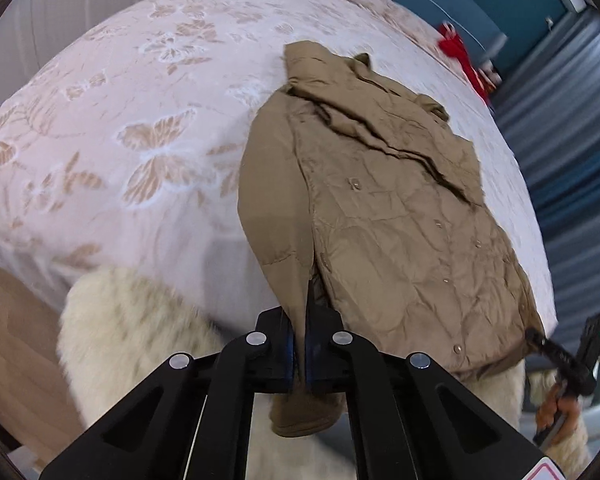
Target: Fold large clothes
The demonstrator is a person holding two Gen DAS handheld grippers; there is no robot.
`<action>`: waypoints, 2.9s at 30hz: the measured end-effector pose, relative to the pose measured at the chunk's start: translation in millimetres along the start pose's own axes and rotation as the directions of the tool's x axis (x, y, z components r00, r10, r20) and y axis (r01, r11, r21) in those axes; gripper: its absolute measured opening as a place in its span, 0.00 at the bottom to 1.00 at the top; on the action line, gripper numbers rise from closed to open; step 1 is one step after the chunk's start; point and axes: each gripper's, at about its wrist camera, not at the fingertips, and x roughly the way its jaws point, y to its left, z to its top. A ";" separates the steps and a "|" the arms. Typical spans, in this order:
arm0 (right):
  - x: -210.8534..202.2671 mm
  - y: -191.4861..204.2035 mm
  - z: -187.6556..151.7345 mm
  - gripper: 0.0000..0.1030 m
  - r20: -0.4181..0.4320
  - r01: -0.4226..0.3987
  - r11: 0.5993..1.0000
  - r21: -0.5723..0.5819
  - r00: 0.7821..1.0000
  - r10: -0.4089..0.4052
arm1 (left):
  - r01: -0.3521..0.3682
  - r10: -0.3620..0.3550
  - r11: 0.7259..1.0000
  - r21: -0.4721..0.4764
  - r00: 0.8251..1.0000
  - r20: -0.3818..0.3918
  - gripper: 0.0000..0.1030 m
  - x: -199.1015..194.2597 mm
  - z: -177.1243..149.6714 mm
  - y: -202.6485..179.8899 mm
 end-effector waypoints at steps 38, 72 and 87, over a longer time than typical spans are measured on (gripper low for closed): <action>168.0 -42.1 251.6 0.09 0.288 -0.065 0.969 0.240 0.958 -0.007 | -0.103 0.126 0.987 -0.120 0.971 0.204 0.10 184.9 245.9 -16.9; 128.4 136.8 207.0 0.65 0.307 0.041 0.976 -0.214 0.951 0.027 | -0.139 0.082 0.981 0.135 0.929 0.362 0.60 76.3 227.2 -105.8; 125.8 47.2 265.7 0.65 0.378 0.215 0.977 0.009 0.903 -0.202 | -0.202 0.201 0.979 -0.031 0.921 0.334 0.67 111.7 246.6 -40.4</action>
